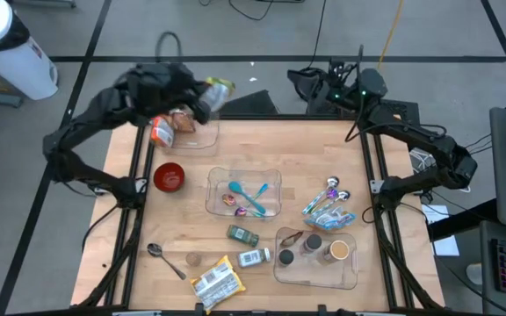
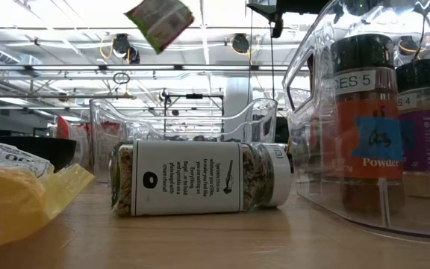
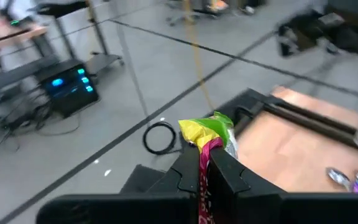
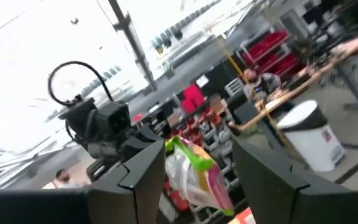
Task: Pick & Place Food Item
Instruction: Put the green noodle pack into the top transparent bin
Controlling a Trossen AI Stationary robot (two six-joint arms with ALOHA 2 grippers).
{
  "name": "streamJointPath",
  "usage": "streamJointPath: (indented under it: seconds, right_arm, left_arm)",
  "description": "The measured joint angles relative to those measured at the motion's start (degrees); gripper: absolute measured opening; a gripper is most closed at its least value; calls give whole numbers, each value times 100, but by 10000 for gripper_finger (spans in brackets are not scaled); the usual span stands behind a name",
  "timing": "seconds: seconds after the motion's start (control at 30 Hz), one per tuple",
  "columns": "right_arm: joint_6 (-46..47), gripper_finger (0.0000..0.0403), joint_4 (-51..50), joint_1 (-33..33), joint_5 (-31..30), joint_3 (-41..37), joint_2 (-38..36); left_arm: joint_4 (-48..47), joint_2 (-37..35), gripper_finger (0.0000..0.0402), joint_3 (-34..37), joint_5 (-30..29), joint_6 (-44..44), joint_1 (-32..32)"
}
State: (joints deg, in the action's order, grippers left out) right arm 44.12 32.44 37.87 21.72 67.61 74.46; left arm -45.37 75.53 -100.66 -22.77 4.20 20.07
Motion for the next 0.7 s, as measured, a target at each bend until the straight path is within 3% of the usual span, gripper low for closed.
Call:
streamJointPath:
  seconds: [0.13, 0.3, 0.57, 0.7]
  right_arm:
    - [-24, 187, -44, 155, -59, 0, 0]
    - [-245, 185, -176, 198, -47, 0, 0]
    - [-1035, 183, -190, 303, 808, 0, -3]
    - [-1036, 183, -480, 380, 994, 0, -13]
  left_arm:
    - [-325, -360, 9, 0, -188, 327, 395]
    - [-569, -953, 9, 428, -923, 1011, 601]
    - [-276, -2076, 9, 2307, -2046, 2811, 248]
    - [488, -2312, 9, 3263, -2438, 3463, -92]
